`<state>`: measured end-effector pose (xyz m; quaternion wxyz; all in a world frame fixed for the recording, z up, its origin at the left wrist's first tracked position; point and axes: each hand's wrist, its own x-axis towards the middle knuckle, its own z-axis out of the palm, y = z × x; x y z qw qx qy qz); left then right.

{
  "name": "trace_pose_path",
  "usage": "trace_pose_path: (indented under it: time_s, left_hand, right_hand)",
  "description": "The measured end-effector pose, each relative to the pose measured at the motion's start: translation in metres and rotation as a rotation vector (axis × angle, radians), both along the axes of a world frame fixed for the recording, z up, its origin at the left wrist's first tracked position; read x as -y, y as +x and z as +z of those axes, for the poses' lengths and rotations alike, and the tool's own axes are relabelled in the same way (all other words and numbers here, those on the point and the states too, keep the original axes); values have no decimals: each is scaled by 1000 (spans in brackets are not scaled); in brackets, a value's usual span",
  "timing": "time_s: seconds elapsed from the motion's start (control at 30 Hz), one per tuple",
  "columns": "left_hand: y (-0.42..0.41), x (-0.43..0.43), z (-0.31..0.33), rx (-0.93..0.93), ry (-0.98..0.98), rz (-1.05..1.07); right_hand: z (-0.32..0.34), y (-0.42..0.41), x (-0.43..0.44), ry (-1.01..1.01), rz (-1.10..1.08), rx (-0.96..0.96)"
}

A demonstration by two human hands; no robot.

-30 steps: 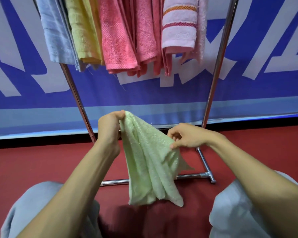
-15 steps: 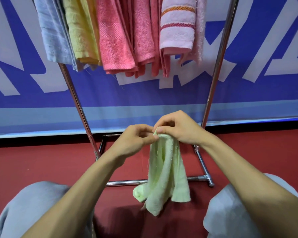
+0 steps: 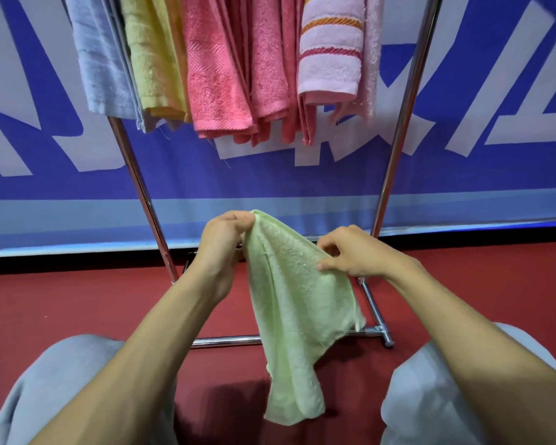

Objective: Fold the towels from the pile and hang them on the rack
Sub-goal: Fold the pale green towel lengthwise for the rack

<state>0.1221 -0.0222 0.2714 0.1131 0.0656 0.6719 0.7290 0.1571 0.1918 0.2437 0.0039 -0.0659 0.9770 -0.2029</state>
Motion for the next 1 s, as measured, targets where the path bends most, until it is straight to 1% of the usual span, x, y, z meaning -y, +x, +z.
trace_pose_path:
  time_s: [0.1,0.17,0.27,0.33,0.4,0.53,0.57,0.63,0.67,0.7,0.77,0.8,0.87,0.9,1.0]
  left_hand:
    - [-2,8,3,47,74,70]
    - [-3,12,4,74,108,135]
    - [-4,14,4,68,82,226]
    - [-4,13,1,35,36,240]
    - [-7,12,-3,1,-31,246]
    - [-10,8,-12,-76,-186,226]
    - [-9,7,-14,-112,-254,232]
    - [-7,4,-19,-211,-478,255]
    - [-6,2,-20,-262,-550,227]
    - [-5,0,-22,-286,-566,161]
    - [-1,-5,-25,-248,-488,-48]
    - [0,-8,-27,-209,-436,-167]
    - [4,-13,-30,-174,-391,-353]
    - [7,-16,-31,-187,-374,-400]
    - [16,-20,-27,-257,-460,-378]
  right_hand:
    - [-9,-7,-2,106,-20,41]
    - [-13,-11,-5,150,-18,110]
    - [-13,-14,-9,171,-31,204]
    - [-13,-15,-12,169,-68,216]
    - [-11,-15,-13,80,-100,183]
    - [3,-7,-5,-335,-114,58]
    - [8,-3,-3,-427,-112,55]
    - [16,4,-2,-539,-89,88]
    - [19,6,-2,-594,-75,106]
    - [21,8,-2,-661,-61,124]
    - [24,11,-1,-778,-20,148]
    - [25,12,1,-792,7,146]
    - [25,13,2,-744,61,136]
    - [25,14,3,-708,79,142]
    - [25,14,0,-584,73,136]
